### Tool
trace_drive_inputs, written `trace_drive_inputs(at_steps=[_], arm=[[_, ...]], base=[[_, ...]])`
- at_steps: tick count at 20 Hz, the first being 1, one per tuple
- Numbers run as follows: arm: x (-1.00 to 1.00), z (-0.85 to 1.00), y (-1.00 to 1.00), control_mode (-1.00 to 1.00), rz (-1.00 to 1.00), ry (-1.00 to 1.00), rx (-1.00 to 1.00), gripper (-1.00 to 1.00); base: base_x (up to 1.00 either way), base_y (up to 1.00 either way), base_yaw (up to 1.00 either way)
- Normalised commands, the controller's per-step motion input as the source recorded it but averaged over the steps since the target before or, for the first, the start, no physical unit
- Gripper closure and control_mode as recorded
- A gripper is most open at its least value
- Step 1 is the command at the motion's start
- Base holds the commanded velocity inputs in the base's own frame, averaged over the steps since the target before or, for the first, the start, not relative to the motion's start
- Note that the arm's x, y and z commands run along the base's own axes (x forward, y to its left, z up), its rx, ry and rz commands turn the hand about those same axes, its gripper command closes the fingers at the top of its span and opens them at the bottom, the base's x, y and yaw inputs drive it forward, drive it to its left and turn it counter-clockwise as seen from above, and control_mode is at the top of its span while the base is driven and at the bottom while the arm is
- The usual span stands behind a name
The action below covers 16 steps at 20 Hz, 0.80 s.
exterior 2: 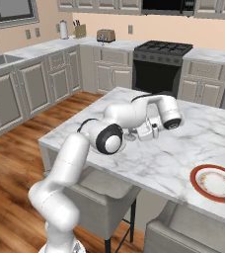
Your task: Retrieve the wine glasses from the counter and place one next to each plate.
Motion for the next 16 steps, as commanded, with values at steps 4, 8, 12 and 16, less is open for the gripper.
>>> trace_drive_inputs(at_steps=[4, 8, 12, 16], arm=[[0.01, -0.38, 0.0, -1.0, 0.0, 0.0, 0.0, 1.0], [0.05, -0.53, 0.0, -1.0, 0.0, 0.0, -0.01, 1.0], [0.16, -0.44, 0.0, -1.0, 0.0, 0.0, -0.03, 1.0], [0.22, -0.49, -0.04, -1.0, 0.0, 0.0, -0.03, 1.0]], base=[[0.0, 0.0, 0.0], [0.0, 0.0, 0.0], [0.0, 0.0, 0.0], [0.0, 0.0, 0.0]])
